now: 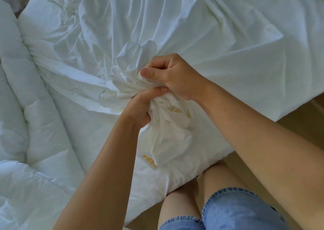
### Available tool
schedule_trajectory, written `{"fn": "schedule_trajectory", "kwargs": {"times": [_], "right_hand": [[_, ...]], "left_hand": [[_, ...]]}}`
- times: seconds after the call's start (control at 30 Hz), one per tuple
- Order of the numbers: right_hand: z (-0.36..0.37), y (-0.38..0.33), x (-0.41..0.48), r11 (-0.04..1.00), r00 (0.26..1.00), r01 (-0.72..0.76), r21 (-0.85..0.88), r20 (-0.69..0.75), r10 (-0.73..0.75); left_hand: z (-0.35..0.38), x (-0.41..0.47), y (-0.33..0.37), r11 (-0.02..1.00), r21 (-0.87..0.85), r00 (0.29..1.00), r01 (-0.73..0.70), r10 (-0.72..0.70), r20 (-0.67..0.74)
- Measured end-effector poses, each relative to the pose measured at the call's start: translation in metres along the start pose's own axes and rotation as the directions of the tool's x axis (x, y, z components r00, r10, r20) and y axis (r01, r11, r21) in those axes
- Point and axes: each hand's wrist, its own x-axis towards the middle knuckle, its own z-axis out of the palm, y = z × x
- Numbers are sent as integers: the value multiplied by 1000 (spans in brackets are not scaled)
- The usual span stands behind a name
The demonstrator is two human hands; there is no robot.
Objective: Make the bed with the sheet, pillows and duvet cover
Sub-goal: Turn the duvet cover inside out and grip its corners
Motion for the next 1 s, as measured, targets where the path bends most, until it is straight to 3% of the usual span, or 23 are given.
{"fn": "schedule_trajectory", "kwargs": {"times": [0.13, 0.27, 0.4, 0.5, 0.6, 0.7, 0.77, 0.87, 1.0], "right_hand": [[4, -5, 10, 997, 998, 7, -83, -56, -12], [18, -7, 15, 995, 1000, -7, -95, -30, 4], [9, 4, 3, 987, 997, 2, -160, -78, -14], [-17, 24, -26, 956, 993, -111, -270, 15, 119], [-26, 40, -43, 904, 978, -191, -383, 1, 207], [-23, 28, -36, 940, 988, -95, -328, -147, 49], [-16, 12, -26, 974, 985, -1, -225, -169, -39], [2, -12, -10, 993, 994, 82, -88, -70, -88], [14, -25, 15, 997, 998, 24, -68, 67, -20]], "left_hand": [[2, -6, -3, 971, 140, 978, 192, -201, 58], [-5, -14, -4, 955, 184, 971, 232, -237, 5], [-18, -23, -11, 992, 43, 988, 119, -114, -104], [-32, -29, -6, 992, -120, 999, -30, 25, -45], [-35, -30, -2, 990, -141, 999, -33, 37, 26], [-27, -23, -8, 995, -99, 1000, 17, -19, -16], [-15, -18, -12, 996, 39, 996, 82, -82, -20], [1, -11, -11, 981, 111, 985, 158, -165, 54], [-2, -8, -6, 989, 66, 978, 133, -142, 152]]}}
